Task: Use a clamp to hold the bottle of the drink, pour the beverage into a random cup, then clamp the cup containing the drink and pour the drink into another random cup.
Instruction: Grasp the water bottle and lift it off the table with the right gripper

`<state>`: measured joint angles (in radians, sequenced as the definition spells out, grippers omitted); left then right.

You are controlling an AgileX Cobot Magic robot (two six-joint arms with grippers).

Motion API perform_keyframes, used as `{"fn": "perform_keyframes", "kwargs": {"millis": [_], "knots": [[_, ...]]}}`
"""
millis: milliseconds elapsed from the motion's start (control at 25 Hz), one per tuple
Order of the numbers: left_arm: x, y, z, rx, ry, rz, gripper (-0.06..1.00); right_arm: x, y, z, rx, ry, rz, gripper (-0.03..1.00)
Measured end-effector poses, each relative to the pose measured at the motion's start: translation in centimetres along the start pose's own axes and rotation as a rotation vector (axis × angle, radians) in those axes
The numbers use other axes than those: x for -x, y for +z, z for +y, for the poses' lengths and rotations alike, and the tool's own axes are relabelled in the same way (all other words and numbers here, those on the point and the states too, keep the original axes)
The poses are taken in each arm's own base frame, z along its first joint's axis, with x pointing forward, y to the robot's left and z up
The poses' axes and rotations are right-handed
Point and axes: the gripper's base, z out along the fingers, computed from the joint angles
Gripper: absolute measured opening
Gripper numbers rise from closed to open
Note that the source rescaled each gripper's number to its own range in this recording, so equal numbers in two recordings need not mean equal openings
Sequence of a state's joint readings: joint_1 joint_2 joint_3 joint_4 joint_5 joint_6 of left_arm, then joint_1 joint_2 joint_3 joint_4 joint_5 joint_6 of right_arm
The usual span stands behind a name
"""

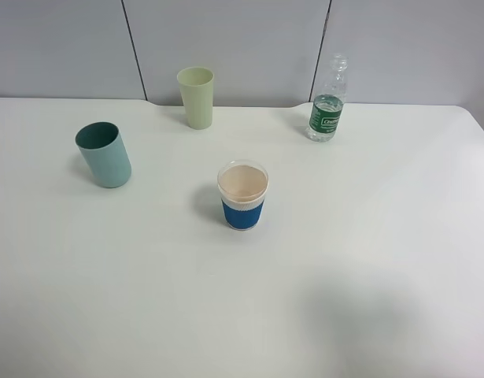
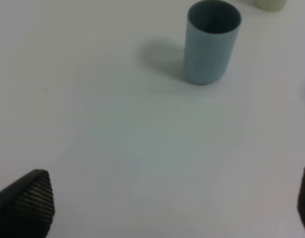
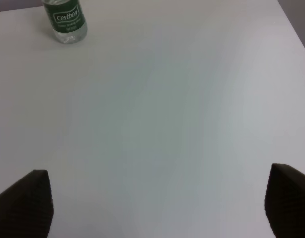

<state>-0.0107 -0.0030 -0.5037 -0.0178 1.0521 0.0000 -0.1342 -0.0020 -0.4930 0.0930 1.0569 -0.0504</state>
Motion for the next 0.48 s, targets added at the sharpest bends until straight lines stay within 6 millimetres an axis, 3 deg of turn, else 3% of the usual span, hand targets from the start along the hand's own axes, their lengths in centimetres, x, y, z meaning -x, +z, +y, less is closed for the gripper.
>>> {"fn": "perform_keyframes", "kwargs": {"millis": [480], "knots": [[0.00, 0.00, 0.00, 0.000, 0.000, 0.000, 1.00, 0.00, 0.00, 0.00, 0.000, 0.000, 0.000, 0.75]]}}
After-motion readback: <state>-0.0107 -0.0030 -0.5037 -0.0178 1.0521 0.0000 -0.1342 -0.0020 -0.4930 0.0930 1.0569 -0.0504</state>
